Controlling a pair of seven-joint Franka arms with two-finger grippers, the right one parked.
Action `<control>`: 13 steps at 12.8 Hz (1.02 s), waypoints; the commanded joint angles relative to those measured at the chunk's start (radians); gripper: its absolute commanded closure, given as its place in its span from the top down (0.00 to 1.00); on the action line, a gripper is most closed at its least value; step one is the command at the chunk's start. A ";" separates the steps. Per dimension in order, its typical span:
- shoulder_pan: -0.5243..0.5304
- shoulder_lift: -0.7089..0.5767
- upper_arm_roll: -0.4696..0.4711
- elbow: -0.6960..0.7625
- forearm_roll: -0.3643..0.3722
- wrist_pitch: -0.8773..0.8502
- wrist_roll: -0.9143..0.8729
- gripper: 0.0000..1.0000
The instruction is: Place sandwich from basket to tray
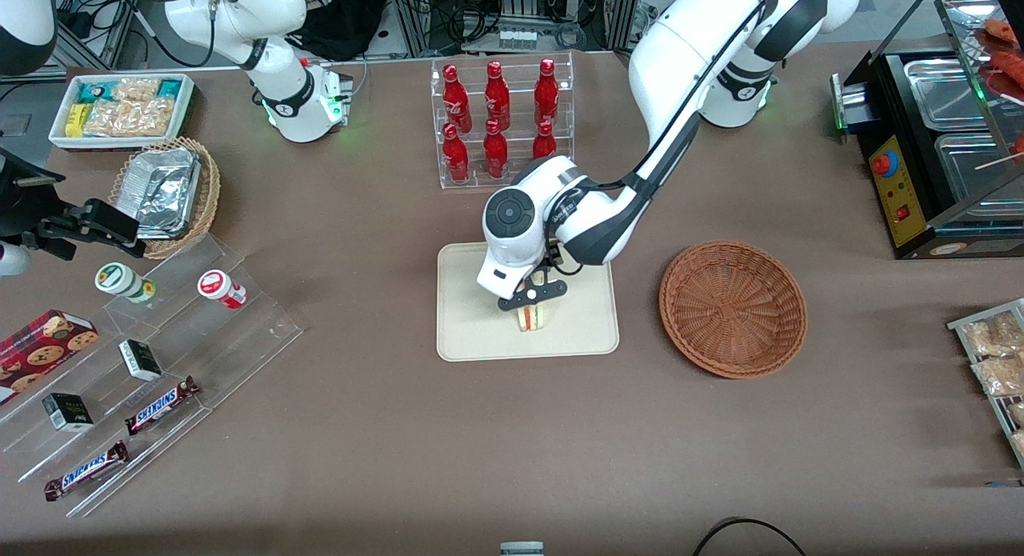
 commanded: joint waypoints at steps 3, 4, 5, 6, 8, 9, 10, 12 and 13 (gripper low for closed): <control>-0.007 -0.070 0.007 0.030 0.015 -0.052 -0.013 1.00; -0.004 -0.097 0.008 0.025 0.019 -0.068 -0.013 1.00; -0.004 -0.132 0.013 0.022 0.021 -0.108 -0.010 1.00; -0.004 -0.161 0.046 0.022 0.023 -0.159 0.002 1.00; -0.003 -0.215 0.094 0.022 0.016 -0.240 0.134 1.00; -0.006 -0.240 0.123 0.022 0.013 -0.286 0.222 1.00; -0.003 -0.267 0.151 0.019 0.009 -0.318 0.265 1.00; -0.004 -0.318 0.235 0.004 0.004 -0.401 0.263 1.00; -0.003 -0.329 0.261 -0.016 -0.006 -0.414 0.267 1.00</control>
